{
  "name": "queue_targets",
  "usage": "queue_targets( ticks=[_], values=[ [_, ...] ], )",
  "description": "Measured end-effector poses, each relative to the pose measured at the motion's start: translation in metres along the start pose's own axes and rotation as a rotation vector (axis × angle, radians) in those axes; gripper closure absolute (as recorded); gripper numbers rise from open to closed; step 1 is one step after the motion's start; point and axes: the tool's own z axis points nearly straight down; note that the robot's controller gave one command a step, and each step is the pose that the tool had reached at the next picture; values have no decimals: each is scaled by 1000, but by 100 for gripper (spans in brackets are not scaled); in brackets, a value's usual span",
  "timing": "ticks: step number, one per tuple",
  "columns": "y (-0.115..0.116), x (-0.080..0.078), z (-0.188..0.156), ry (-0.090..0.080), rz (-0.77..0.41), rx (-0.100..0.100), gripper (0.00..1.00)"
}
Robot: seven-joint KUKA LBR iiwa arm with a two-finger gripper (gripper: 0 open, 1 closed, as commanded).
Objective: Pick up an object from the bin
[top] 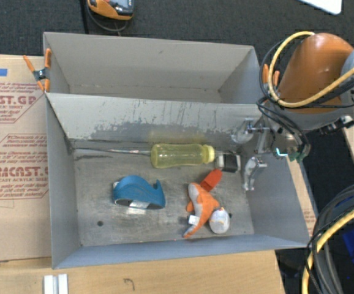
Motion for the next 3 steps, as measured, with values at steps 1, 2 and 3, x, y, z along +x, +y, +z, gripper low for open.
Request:
queue_targets(
  ticks=[1, 2, 3],
  values=[
    [0, -2, -4, -8, -1, 1, 0],
    [8, 9, 24, -14, -205, 3, 0],
    [30, 20, 52, -6, -644, 1, 0]
  ],
)
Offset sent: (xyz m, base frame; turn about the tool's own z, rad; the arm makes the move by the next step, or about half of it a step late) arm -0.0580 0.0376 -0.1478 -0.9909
